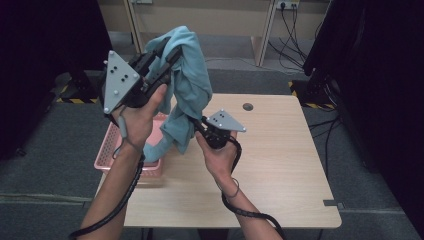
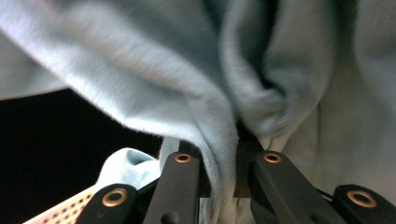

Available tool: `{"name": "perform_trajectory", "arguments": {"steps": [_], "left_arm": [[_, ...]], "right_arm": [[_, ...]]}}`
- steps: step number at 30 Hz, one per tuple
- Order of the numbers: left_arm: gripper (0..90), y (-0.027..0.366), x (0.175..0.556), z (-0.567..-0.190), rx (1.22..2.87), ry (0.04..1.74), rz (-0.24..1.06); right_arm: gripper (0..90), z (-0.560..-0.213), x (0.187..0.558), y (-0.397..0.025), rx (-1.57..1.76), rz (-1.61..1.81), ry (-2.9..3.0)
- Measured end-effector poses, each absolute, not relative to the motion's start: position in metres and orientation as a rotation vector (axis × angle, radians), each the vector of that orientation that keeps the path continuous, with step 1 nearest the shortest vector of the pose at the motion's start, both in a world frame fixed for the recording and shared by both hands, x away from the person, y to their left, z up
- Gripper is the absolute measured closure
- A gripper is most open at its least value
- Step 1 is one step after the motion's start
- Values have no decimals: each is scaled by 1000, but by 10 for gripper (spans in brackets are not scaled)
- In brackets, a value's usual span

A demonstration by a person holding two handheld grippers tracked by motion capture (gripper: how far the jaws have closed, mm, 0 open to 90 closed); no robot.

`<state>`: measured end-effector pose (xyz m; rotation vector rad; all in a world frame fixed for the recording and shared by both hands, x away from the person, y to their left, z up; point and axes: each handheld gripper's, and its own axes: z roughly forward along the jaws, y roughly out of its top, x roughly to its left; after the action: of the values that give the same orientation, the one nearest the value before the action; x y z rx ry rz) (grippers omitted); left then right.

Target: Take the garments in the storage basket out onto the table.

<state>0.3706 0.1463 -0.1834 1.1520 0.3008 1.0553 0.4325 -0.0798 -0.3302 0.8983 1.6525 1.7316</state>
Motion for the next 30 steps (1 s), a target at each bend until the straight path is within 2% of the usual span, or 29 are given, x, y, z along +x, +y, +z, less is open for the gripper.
{"name": "perform_trajectory", "arguments": {"steps": [8,30], "left_arm": [[732,150,383,-189,1157,372,1100],[738,151,396,-205,1199,435,1103]], "right_arm": [[839,-318,432,-104,901,1694,1628],[839,-282,426,-150,883,1627,1505]]}}
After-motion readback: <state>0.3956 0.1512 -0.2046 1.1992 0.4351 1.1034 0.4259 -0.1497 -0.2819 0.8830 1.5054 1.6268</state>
